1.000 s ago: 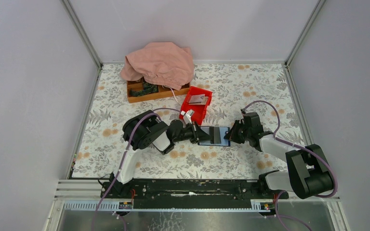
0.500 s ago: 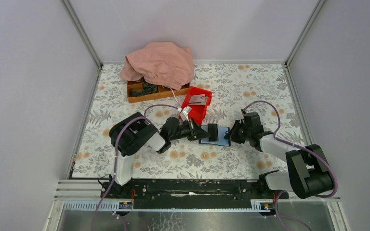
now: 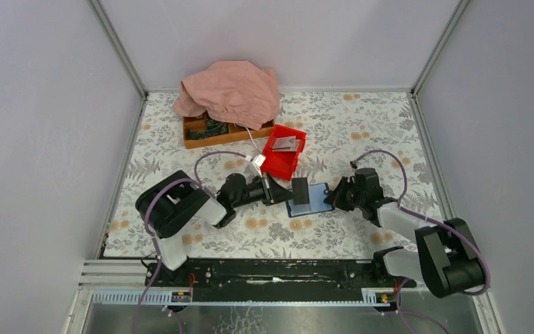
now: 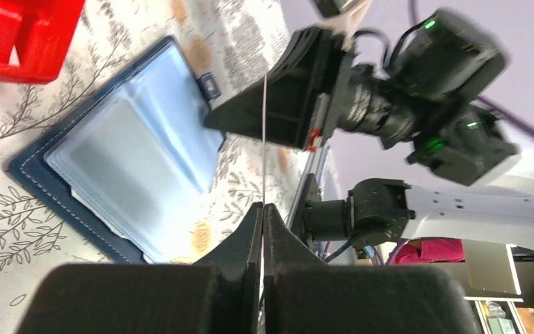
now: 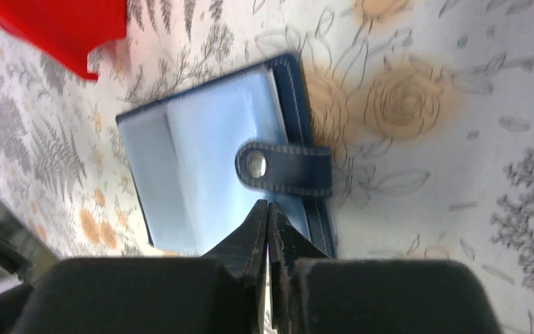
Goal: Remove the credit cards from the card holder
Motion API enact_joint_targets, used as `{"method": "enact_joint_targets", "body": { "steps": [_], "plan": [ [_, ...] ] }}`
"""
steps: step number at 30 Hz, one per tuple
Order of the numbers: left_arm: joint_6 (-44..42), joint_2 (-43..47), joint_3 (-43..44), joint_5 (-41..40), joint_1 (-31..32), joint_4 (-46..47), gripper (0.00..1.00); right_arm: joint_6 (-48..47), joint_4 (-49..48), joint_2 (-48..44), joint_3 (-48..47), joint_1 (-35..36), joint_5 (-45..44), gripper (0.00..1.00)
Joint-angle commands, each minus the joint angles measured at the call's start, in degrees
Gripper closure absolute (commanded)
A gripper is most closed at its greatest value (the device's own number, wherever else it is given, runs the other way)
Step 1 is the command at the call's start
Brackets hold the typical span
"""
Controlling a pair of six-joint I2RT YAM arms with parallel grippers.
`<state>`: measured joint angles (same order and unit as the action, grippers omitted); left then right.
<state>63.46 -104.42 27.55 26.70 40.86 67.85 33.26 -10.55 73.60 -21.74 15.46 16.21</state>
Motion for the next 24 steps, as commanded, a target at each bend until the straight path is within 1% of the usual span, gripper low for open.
{"method": "enact_joint_targets", "body": {
  "steps": [1, 5, 8, 10, 13, 16, 18, 24],
  "plan": [
    [-0.05, 3.34, -4.32, -2.98, -1.44, 16.47, 1.0, -0.62, -9.4, -8.84, 6.75, -0.42, 6.74, 0.9],
    [-0.09, 4.96, -6.69, -6.92, -1.58, 23.72, 1.0, 1.27, -21.24, -22.6, 12.5, -0.35, 14.46, 0.72],
    [-0.91, 7.14, -6.68, -8.95, -1.44, 24.0, 1.0, 3.67, -25.13, -30.84, 14.43, -0.33, 17.65, 0.5],
    [-1.94, 9.31, -6.16, -9.82, -1.4, 24.0, 1.0, 6.98, -30.51, -33.12, 16.01, -0.33, 20.68, 0.44],
    [-1.69, 12.01, -4.98, -11.29, -1.4, 24.07, 1.0, 11.01, -37.19, -32.95, 16.49, -0.32, 24.58, 0.41],
    [-0.63, 13.43, -4.06, -13.88, -0.95, 24.16, 1.0, 16.23, -49.08, -31.1, 17.98, -0.35, 25.18, 0.42],
    [-0.28, 13.95, -3.8, -15.8, -0.44, 24.17, 1.0, 18.72, -54.85, -29.54, 17.59, -0.34, 25.32, 0.42],
    [-0.68, 14.35, -3.16, -21.04, 1.88, 24.21, 1.0, 22.68, -64.79, -24.25, 14.45, -0.06, 25.86, 0.44]
  ]
}}
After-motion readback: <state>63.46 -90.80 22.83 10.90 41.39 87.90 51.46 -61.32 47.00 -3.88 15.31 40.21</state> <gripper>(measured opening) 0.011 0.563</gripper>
